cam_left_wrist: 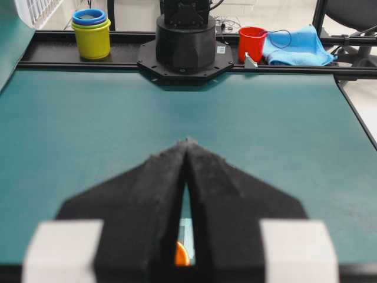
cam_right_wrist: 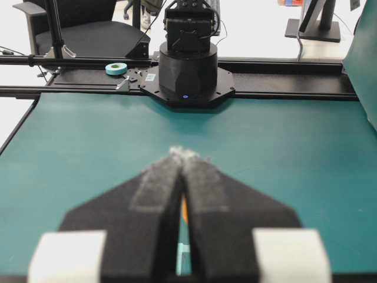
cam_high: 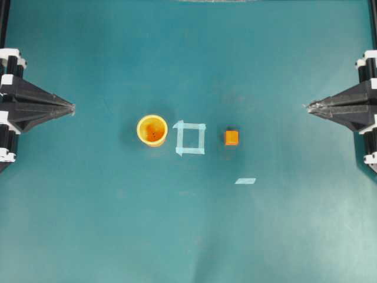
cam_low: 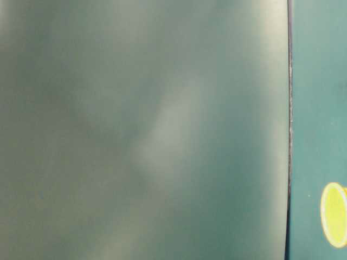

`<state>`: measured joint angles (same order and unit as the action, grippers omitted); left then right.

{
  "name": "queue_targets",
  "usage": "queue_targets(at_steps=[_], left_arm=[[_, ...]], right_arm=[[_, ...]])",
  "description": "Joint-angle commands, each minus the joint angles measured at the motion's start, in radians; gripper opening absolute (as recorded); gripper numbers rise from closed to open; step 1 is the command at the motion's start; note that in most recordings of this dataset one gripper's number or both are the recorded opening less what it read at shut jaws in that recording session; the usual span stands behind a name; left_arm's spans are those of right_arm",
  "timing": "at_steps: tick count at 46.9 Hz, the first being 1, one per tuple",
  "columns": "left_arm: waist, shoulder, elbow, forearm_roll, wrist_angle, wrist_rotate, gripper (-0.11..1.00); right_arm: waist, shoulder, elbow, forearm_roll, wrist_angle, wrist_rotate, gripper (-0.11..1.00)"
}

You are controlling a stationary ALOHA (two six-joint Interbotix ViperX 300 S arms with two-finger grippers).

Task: Move the cup forward with left arm.
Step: 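Open the left gripper while holding position beside the orange cup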

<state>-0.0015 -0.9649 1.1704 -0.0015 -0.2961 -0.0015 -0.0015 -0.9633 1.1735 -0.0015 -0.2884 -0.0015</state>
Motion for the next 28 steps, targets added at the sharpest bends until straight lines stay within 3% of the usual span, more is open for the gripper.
queue_targets(at_steps=[1, 12, 28], left_arm=[[-0.002, 0.002, -0.012, 0.000, 0.043, 0.011, -0.01], [-0.002, -0.009, -0.014, 0.000, 0.144, -0.002, 0.00], [0.008, 0.006, -0.011, 0.000, 0.166, 0.015, 0.00]], right_arm=[[-0.002, 0.014, -0.023, 0.003, -0.005, 0.002, -0.01], [-0.002, 0.066, -0.057, 0.002, 0.046, -0.003, 0.00], [-0.002, 0.091, -0.072, 0.002, 0.044, -0.003, 0.00]])
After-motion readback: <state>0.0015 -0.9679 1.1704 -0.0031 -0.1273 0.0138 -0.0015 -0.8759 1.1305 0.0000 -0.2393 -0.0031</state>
